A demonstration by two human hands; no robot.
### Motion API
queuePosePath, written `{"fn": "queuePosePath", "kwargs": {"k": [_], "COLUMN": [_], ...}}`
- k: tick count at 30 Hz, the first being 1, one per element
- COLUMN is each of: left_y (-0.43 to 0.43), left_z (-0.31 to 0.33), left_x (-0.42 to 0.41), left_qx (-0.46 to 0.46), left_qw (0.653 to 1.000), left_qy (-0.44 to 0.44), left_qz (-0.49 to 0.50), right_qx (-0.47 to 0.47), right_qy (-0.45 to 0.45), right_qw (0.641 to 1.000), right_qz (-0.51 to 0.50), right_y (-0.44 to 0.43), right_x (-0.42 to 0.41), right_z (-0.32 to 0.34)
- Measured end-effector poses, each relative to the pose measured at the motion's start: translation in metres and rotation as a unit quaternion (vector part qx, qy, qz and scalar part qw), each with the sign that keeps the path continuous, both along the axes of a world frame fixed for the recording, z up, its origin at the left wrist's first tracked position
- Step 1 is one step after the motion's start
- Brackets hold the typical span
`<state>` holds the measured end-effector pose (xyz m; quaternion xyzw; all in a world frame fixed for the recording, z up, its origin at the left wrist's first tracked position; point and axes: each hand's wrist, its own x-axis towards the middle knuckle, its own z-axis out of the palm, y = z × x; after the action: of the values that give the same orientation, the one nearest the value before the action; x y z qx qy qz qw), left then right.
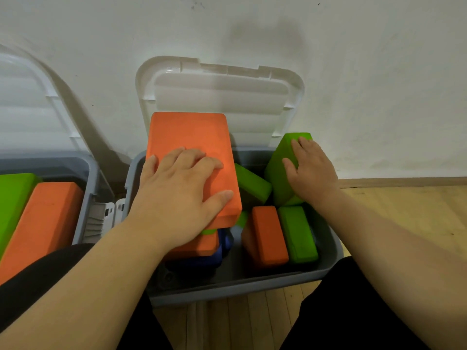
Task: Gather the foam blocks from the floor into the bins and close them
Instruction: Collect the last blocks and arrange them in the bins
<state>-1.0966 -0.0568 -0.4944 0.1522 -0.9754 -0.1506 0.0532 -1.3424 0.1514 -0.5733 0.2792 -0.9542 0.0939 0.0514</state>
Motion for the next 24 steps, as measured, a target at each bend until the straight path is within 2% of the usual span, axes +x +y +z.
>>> {"fn": "queuePosePath", "kwargs": {"k": [8, 16, 24], "left_y": [0.003, 0.005, 0.008], "left_z": [-0.003, -0.006, -0.008], "left_x": [-0.003, -0.01, -0.013], "left_qx": [-0.021, -0.062, -0.07], "left_qw": [1.0, 0.998, 0.997], "left_qy": [-0.004, 0.005, 0.02], "left_qz": [0.003, 0.01, 0.022], "right_qx": [0.129, 0.111, 0.169], "right_qy": [-0.125, -0.168, -0.177], "right_qw": [0.984, 0.98, 0.969], "right_qz": [0.005, 0.006, 0.015], "right_y": [0.015, 0.004, 0.0], "right_x": [0.005, -0.014, -0.019], "right_z": [-0.044, -0.059, -0.056]}}
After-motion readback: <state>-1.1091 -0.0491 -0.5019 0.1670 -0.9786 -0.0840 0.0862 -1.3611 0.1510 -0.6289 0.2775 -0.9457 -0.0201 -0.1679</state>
